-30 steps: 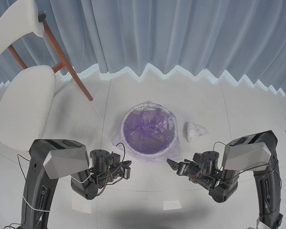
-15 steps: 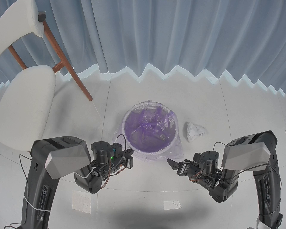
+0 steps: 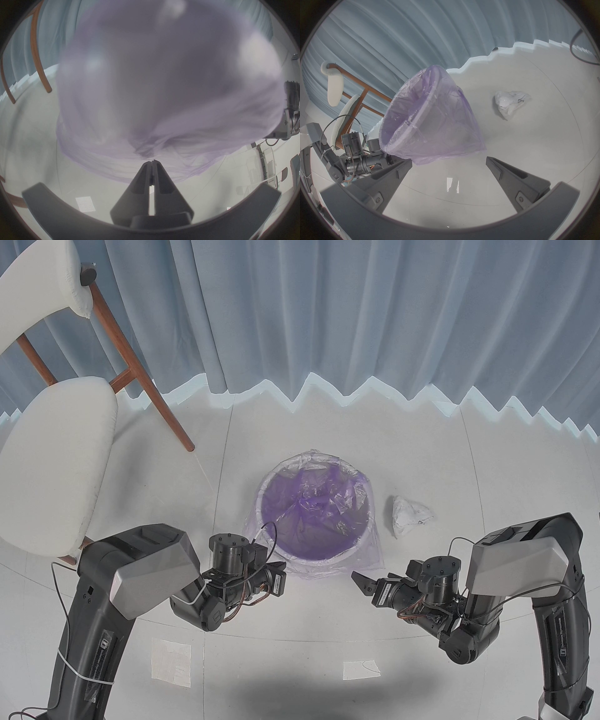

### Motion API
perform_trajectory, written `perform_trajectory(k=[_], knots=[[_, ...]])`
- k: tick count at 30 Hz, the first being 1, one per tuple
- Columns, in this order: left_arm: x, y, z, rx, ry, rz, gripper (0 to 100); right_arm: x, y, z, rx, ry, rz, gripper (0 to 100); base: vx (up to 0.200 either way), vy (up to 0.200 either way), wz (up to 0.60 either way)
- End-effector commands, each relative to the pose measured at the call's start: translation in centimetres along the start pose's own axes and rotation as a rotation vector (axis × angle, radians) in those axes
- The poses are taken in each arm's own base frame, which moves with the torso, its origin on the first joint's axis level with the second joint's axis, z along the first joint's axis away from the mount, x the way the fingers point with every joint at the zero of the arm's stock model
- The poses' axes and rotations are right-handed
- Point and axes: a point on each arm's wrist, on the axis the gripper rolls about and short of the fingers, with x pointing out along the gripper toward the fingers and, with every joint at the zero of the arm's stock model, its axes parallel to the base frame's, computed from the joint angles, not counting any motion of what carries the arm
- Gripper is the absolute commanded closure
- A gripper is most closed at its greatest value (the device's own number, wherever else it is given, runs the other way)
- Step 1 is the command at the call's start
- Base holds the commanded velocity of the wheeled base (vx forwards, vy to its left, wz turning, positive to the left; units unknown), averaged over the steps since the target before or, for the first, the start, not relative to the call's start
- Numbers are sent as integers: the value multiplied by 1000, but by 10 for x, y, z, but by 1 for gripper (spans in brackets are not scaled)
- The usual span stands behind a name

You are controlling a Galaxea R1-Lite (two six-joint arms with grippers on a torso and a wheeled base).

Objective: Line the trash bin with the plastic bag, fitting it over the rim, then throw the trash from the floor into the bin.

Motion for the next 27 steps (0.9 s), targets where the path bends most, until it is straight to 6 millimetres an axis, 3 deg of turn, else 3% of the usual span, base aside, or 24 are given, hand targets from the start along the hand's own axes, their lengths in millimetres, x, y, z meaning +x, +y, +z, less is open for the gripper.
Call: perform_trajectory(k=[1, 7, 16, 17, 22, 27], knots=[[8, 1, 2, -3, 51, 4, 100, -2, 1, 1, 0, -3, 0, 0, 0, 0, 0], [16, 2, 0, 57, 162, 58, 100, 7, -6, 6, -4, -4, -43, 0, 0, 0, 0], [11, -4, 4, 65, 163, 48, 100, 30, 6, 16, -83, 16, -33, 0, 0, 0, 0], [9, -4, 5, 65, 166, 48, 100, 30, 7, 18, -93, 11, -30, 100, 0, 0, 0], [3, -8, 2, 65, 179, 44, 100, 13, 15, 27, -175, 34, 20, 100, 0, 0, 0], [4, -13, -3, 65, 172, 33, 100, 12, 7, 13, -264, 99, 63, 100, 0, 0, 0]])
